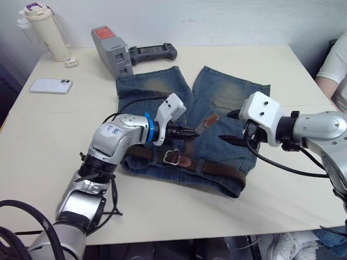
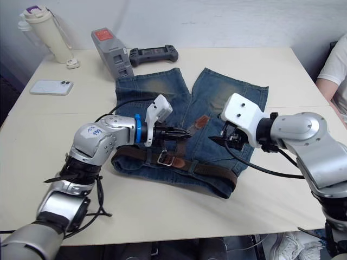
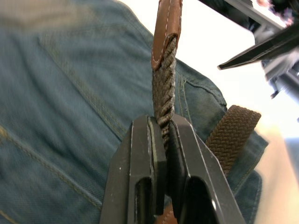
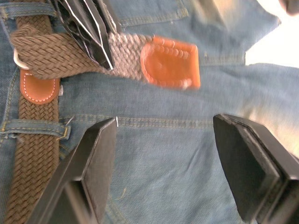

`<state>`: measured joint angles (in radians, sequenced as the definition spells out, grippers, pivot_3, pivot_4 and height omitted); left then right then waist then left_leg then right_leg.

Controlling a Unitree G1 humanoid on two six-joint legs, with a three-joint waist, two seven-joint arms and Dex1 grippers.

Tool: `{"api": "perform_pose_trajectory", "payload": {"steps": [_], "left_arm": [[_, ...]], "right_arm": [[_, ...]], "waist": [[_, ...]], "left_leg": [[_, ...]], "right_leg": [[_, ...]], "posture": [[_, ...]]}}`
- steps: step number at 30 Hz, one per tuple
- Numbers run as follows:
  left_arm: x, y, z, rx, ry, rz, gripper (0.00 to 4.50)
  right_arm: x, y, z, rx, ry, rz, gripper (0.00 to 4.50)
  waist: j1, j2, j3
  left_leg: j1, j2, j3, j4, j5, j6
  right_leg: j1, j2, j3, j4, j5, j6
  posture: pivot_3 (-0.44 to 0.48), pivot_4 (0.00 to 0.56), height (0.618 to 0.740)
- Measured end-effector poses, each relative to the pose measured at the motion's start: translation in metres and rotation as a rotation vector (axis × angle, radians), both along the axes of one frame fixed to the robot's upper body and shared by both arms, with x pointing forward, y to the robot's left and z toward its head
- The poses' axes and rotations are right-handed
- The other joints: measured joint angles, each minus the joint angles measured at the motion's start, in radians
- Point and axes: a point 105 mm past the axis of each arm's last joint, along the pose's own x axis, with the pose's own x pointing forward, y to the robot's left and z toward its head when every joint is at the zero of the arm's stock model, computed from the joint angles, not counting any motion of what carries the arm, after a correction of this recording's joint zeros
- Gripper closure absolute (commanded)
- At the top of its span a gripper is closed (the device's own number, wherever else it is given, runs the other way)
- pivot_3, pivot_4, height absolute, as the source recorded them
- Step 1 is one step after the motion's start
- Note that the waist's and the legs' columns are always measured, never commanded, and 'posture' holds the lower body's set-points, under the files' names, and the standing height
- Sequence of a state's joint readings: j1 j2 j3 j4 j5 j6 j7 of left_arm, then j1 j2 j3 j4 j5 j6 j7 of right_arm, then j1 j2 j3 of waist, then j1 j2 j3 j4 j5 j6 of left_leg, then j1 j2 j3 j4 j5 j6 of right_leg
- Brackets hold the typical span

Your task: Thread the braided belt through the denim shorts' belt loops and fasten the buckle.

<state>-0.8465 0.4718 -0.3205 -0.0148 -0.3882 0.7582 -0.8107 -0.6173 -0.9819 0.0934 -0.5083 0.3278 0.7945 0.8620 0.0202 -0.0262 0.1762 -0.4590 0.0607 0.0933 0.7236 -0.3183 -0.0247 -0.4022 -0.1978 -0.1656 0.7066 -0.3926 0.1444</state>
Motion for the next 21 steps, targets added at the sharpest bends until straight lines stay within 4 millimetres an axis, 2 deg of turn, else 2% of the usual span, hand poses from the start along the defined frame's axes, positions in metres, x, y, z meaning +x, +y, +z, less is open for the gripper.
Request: {"api": "perform_pose_trajectory", "payload": {"steps": [5, 9, 13, 21], "left_arm": [[0.012, 0.006, 0.002, 0.041, -0.158, 0.004, 4.50], [0.025, 0.022, 0.004, 0.106, -0.308, 0.029, 4.50], [0.031, 0.032, 0.005, 0.172, -0.435, 0.018, 4.50], [0.034, 0.040, 0.001, 0.247, -0.513, -0.020, 4.50]], "right_arm": [[-0.004, 0.003, -0.008, -0.021, 0.045, 0.033, 1.03], [-0.021, 0.003, -0.033, 0.002, 0.217, 0.048, 1.03], [-0.027, 0.018, -0.041, 0.027, 0.233, 0.079, 1.03], [-0.027, 0.057, -0.072, 0.024, 0.215, 0.110, 1.03]], "waist": [[0.005, 0.000, 0.000], [0.005, 0.000, 0.000], [0.000, 0.001, 0.001], [0.001, 0.001, 0.001]], "left_leg": [[-0.002, 0.000, -0.001, 0.003, 0.000, 0.000], [-0.002, 0.000, -0.002, 0.003, -0.001, 0.001], [-0.001, 0.000, -0.002, 0.006, 0.000, 0.001], [-0.002, 0.001, -0.002, 0.011, -0.001, 0.001]], "right_leg": [[0.000, 0.000, -0.001, 0.000, 0.000, 0.000], [0.001, 0.000, -0.002, 0.000, 0.000, 0.000], [0.001, 0.000, -0.002, 0.003, 0.000, 0.000], [0.001, -0.001, -0.002, 0.008, 0.000, 0.000]], "posture": [[0.000, 0.150, 0.650], [0.000, 0.150, 0.650], [0.000, 0.150, 0.650], [0.000, 0.150, 0.650]]}}
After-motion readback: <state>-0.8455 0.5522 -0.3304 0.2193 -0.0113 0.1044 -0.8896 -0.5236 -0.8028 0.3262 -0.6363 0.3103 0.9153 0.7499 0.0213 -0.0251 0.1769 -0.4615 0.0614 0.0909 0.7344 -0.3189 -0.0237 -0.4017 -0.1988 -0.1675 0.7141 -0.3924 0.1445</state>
